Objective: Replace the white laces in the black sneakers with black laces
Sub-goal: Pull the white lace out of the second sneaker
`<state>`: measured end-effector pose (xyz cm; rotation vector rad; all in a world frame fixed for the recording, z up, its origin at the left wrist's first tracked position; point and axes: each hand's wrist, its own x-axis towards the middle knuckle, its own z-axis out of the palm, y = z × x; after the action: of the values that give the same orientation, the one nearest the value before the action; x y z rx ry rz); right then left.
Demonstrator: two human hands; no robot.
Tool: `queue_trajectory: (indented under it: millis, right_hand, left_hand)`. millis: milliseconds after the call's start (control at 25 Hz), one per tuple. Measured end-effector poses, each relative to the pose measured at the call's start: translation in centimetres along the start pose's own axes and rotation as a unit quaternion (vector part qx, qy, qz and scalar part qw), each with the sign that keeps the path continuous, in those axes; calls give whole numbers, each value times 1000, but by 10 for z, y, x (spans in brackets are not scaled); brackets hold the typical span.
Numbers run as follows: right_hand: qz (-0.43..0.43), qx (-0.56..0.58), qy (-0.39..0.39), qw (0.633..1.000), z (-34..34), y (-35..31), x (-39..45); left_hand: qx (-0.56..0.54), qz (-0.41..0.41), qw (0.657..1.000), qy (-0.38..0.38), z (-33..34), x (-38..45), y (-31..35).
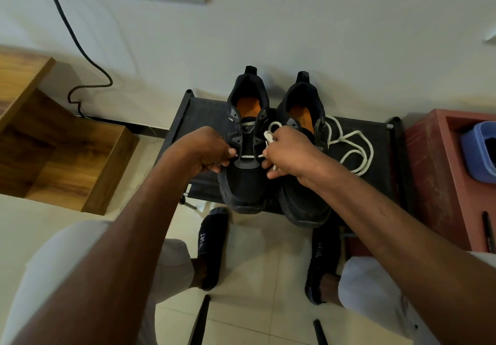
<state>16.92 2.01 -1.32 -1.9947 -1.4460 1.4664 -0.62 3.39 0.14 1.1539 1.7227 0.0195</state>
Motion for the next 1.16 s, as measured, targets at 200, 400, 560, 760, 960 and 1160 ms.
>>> queue_trajectory:
  millis: [200, 400, 560, 760, 960, 1160]
  right_hand:
    - [31, 69, -41, 996, -3, -2, -1]
    - [27, 71, -26, 997, -3, -2, 0]
    - [5, 27, -1, 1000, -1, -2, -3]
    - [-9, -30, 11, 999, 2, -2, 0]
    - [0, -6, 14, 1000, 5, 1, 4]
    - [-13, -42, 36, 998, 9, 3, 5]
  left_hand:
    - [9, 21, 1000, 16, 2, -1, 1]
    - [92, 154, 980, 84, -7, 0, -1]
    - [257, 259, 930, 35, -17, -4, 6]
    - [336, 239, 911, 17, -14, -3, 10]
    - [342, 260, 901, 56, -12, 5, 14]
    - [335, 247, 908, 42, -10, 11, 8]
